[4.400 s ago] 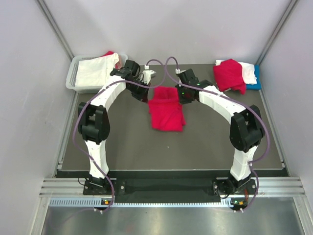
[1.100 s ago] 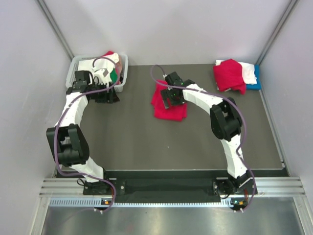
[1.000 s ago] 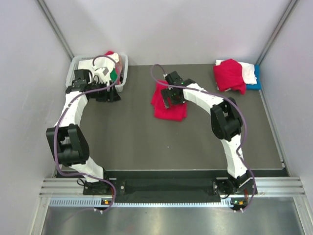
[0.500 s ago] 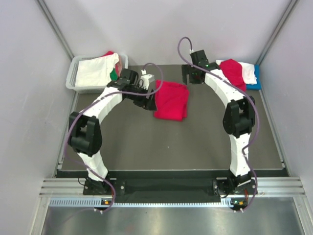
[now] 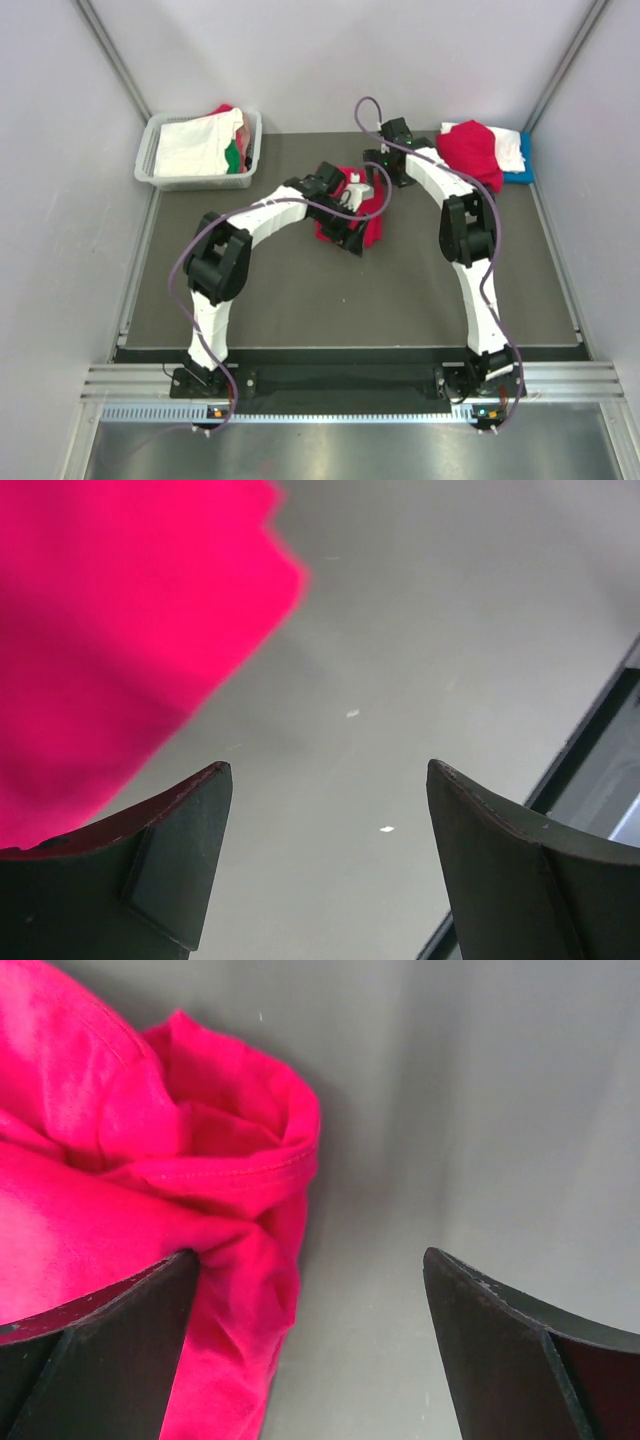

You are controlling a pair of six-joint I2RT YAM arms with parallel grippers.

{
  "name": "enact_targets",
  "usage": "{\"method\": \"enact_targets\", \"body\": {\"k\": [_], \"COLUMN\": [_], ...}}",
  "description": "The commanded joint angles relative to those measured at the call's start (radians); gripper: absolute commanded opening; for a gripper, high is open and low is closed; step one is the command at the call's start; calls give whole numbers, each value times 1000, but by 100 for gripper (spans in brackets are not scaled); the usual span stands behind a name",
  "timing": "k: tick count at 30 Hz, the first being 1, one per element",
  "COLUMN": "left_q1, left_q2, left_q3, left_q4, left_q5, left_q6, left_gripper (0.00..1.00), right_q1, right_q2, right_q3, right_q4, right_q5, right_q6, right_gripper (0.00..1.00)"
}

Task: Fold and stack the t-shirts
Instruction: Fold the tshirt

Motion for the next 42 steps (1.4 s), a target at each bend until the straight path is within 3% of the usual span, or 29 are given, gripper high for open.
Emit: {"method": "enact_targets", "body": {"k": [1, 10, 30, 37, 42], "left_q1": [-41, 36, 162, 172, 257], "left_q2": [37, 88, 157, 181, 206], "left_q3": [60, 82, 82, 110, 168], "left_q4": [7, 56, 45, 20, -22], "left_q5": [8, -4, -84, -241, -255], "left_q6": [-30, -77, -80, -80, -57], "left_gripper": [83, 84, 84, 84, 84], "right_q1": [-18, -20, -17, -9, 2], "right_q2": [-15, -104, -185, -226, -268], "right_q3": [78, -106, -183, -247, -330], "right_q4": [19, 63, 37, 45, 70], "right_q5": [-4, -3, 15, 6, -2], "right_q6": [-8, -10, -14, -7, 7], "right_gripper": [93, 92, 91, 91, 91]}}
